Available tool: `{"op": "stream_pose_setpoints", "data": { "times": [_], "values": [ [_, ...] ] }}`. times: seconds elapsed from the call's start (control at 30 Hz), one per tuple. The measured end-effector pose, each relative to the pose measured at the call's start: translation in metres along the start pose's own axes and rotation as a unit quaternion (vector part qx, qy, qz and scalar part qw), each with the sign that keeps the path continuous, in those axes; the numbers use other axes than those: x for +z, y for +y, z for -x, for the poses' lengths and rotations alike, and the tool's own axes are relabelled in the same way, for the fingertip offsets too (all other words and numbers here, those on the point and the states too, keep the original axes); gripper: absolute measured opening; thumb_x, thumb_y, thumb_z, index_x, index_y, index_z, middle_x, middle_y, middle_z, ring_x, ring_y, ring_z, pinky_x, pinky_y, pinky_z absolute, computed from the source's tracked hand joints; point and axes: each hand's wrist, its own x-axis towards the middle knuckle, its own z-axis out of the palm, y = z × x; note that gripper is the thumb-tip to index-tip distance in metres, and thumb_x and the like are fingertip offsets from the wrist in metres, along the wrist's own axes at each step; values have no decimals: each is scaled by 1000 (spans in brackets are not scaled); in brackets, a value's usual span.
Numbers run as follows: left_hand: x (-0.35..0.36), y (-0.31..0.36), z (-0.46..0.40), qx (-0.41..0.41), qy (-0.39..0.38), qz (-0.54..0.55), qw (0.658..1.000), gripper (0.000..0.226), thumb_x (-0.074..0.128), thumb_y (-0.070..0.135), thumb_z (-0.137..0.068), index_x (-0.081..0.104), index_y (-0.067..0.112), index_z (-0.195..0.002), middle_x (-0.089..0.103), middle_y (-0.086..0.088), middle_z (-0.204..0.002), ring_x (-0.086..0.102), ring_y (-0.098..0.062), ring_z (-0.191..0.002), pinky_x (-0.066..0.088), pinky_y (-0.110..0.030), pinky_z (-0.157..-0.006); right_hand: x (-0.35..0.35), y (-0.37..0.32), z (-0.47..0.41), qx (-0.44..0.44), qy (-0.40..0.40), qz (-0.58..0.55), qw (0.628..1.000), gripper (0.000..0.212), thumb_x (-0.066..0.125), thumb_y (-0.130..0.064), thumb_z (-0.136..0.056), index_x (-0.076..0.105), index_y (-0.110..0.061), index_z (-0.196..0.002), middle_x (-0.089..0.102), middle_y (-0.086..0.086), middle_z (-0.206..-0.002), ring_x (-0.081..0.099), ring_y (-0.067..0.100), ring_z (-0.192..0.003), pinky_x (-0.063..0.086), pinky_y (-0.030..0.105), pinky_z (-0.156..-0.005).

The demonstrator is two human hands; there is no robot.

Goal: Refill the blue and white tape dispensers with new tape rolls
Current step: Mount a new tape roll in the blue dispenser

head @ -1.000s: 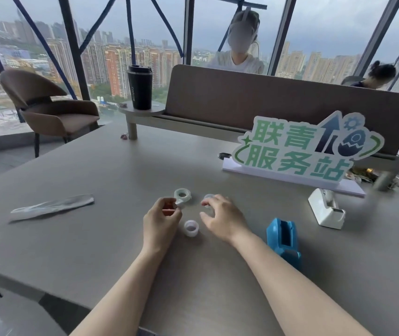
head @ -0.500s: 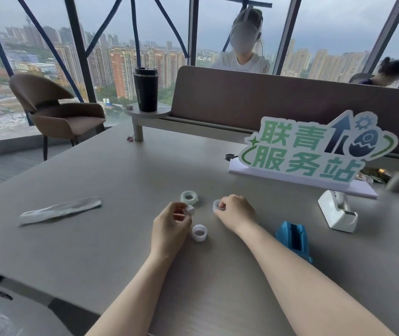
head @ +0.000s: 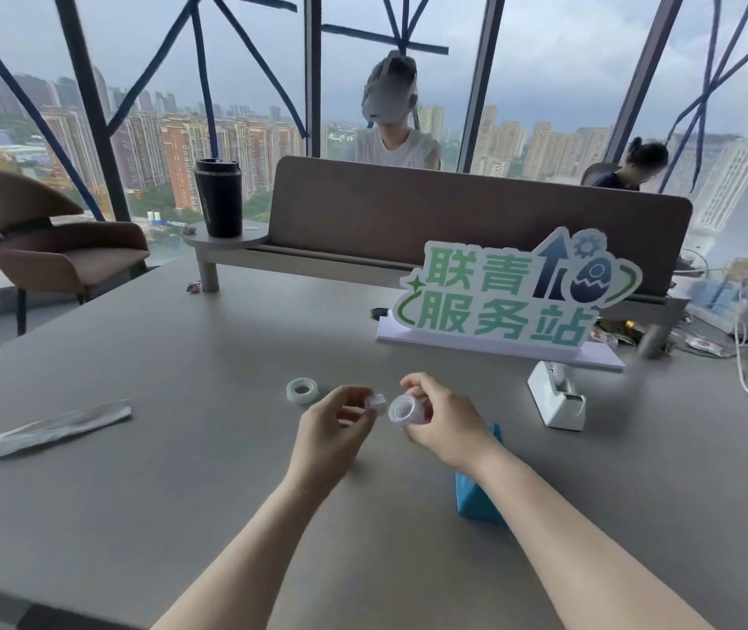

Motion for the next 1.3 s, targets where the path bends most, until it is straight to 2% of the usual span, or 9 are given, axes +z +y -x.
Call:
{"op": "stream_pose_setpoints", "data": {
  "times": [0.13, 0.3, 0.4, 0.5, 0.77, 0.93, 1.07, 1.23, 1.3],
  "values": [
    [18, 10, -1, 39, -60, -48, 996, 29, 72, 12, -81, 67, 40, -83, 70, 27, -72, 62, 4, -66, 51, -16, -70, -16, 6, 15, -26, 20, -2, 999, 50, 74, -21, -79, 55, -26, -125, 67, -9, -107, 59, 9, -85, 41, 7, -70],
    [33, 14, 1, 43, -76, -59, 994, 26, 74, 19, -80, 67, 44, -83, 71, 22, -72, 64, 4, -68, 55, -25, -75, -30, 12, 27, -45, 12, -64, 997, 60, 78, -20, -78, 52, -25, -131, 67, -6, -102, 61, 9, -84, 48, 18, -80],
    [38, 20, 3, 39, -83, -42, 995, 25, 75, 23, -81, 67, 47, -79, 71, 28, -72, 65, 5, -69, 54, -20, -74, -36, 17, 29, -36, 2, -106, 994, 62, 78, -22, -78, 49, -30, -132, 65, -6, -102, 65, 14, -91, 54, 34, -89],
    [43, 24, 5, 47, -95, -28, 994, 27, 75, 17, -82, 71, 43, -81, 75, 18, -75, 67, 1, -71, 53, -18, -74, -41, 19, 31, -25, -2, -156, 987, 65, 78, -22, -78, 47, -30, -134, 65, -3, -106, 68, 16, -96, 56, 42, -91],
    [53, 30, 10, 28, -76, -25, 996, 13, 73, 15, -84, 77, 20, -95, 72, 10, -76, 62, 11, -61, 42, -3, -59, -44, 24, 34, -14, 15, -195, 981, 65, 78, -12, -79, 48, -27, -134, 67, -2, -114, 68, 10, -101, 55, 31, -93],
    [59, 25, 4, -7, -77, 9, 997, 12, 79, 10, -75, 78, 18, -85, 78, 3, -77, 69, -3, -68, 53, -22, -70, -43, 28, 37, 12, 30, -228, 973, 62, 78, 0, -76, 53, -16, -130, 66, 7, -110, 69, 2, -92, 54, 16, -79],
    [66, 24, 6, -9, -90, 17, 996, 13, 78, 7, -76, 78, 16, -85, 77, 1, -75, 63, 2, -59, 49, -16, -63, -46, 35, 40, 27, 34, -227, 973, 55, 79, 0, -74, 58, -14, -123, 68, 0, -106, 69, -3, -89, 53, 13, -74],
    [77, 21, 9, -34, -97, 23, 994, 14, 76, 9, -78, 79, 17, -90, 78, -7, -79, 62, -8, -62, 50, -19, -59, -48, 49, 45, 42, 61, -200, 977, 39, 83, -4, -71, 64, -16, -103, 74, 3, -99, 72, 18, -93, 59, 30, -82],
    [83, 22, 9, -35, -106, 16, 994, 15, 76, 9, -79, 79, 17, -91, 78, -4, -78, 62, -3, -61, 48, -15, -57, -49, 56, 47, 42, 76, -183, 979, 34, 84, -9, -70, 66, -24, -96, 75, 1, -95, 71, 20, -92, 58, 37, -86]
  ]
}}
